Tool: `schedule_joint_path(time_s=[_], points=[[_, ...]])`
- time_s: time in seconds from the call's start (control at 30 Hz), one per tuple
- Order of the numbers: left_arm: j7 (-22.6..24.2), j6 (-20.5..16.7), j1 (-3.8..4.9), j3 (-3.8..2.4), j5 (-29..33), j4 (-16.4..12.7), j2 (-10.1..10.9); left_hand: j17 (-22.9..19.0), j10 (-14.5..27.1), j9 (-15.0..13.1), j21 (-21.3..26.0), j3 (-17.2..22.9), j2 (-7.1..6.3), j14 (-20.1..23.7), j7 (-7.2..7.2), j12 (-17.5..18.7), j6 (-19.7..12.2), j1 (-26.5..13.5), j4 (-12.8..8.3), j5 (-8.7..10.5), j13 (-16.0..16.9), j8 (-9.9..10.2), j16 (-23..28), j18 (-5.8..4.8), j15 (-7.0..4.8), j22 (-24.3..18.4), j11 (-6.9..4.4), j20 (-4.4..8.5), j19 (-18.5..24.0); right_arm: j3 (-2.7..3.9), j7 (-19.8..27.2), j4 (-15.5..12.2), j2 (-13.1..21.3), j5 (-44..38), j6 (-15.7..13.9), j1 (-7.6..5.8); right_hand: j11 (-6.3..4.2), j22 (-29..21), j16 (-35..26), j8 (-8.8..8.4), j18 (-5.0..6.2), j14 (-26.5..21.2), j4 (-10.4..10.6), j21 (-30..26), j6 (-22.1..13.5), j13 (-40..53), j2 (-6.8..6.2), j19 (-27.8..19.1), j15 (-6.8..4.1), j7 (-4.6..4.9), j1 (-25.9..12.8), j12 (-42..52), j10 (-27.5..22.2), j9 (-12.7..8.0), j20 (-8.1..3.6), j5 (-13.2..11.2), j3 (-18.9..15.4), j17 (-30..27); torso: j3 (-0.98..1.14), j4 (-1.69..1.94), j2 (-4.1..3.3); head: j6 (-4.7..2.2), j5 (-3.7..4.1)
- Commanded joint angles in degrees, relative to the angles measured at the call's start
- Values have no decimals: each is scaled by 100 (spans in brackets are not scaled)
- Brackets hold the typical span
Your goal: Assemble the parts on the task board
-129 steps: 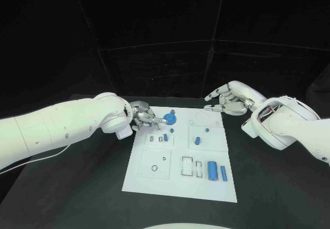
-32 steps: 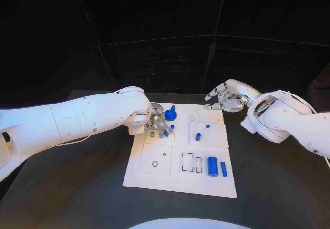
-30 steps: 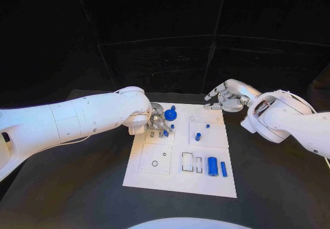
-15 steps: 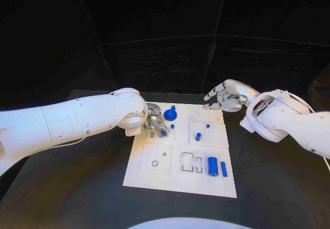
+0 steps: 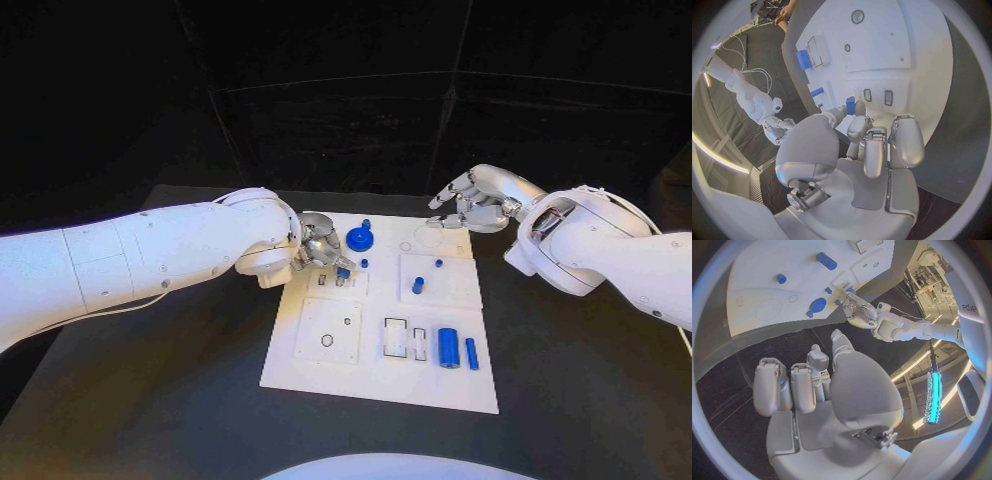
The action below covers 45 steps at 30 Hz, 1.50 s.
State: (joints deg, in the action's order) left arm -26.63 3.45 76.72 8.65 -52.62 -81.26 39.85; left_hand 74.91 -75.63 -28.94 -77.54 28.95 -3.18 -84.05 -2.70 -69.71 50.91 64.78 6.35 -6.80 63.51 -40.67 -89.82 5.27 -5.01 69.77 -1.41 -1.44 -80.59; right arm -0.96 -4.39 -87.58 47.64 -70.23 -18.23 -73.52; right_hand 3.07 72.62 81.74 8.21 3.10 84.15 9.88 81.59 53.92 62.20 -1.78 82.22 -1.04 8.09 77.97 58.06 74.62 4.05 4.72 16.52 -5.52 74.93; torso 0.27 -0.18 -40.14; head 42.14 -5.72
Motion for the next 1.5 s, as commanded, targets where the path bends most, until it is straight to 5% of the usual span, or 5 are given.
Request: schedule_joint_path(time_s=[0.03, 0.53, 1.5], points=[[208, -193, -39, 1, -489, -23, 14, 1509, 10, -10, -38, 1032, -40, -595, 6, 24, -41, -1, -1011, 11, -18, -27, -18, -101, 21, 10, -9, -19, -20, 4, 123, 2, 1, -26, 100, -12, -15, -6, -35, 36, 56, 314, 13, -30, -3, -7, -28, -36, -39, -8, 20, -25, -42, -9, -5, -23, -53, 355, -2, -12, -1, 5, -18], [170, -300, -179, 3, -1147, -47, 31, 1509, 8, -11, -57, 1040, -42, -595, 5, 24, -42, 1, -1014, 11, -17, -29, -18, -107, 20, 41, -9, -19, -35, 4, 225, 8, 10, -26, 125, -11, -15, -10, -34, 40, 56, 315, 28, -33, -4, -10, -23, -36, -40, -9, 14, -26, -42, -9, -5, -5, -73, 359, 8, -25, -3, 33, -35], [-59, 321, -197, 2, -1172, 28, -10, 1509, -26, -26, -36, 1068, -36, -595, 3, 4, -24, -53, -970, 22, 8, -50, -18, -101, 27, 9, -4, -21, -22, 4, 237, 29, -4, -45, 120, -11, -17, -7, -33, 50, 56, 317, 41, -33, 1, -11, -10, -34, -41, -11, 18, -25, -41, -7, -6, 22, -90, 363, 11, -27, 0, 77, -91]])
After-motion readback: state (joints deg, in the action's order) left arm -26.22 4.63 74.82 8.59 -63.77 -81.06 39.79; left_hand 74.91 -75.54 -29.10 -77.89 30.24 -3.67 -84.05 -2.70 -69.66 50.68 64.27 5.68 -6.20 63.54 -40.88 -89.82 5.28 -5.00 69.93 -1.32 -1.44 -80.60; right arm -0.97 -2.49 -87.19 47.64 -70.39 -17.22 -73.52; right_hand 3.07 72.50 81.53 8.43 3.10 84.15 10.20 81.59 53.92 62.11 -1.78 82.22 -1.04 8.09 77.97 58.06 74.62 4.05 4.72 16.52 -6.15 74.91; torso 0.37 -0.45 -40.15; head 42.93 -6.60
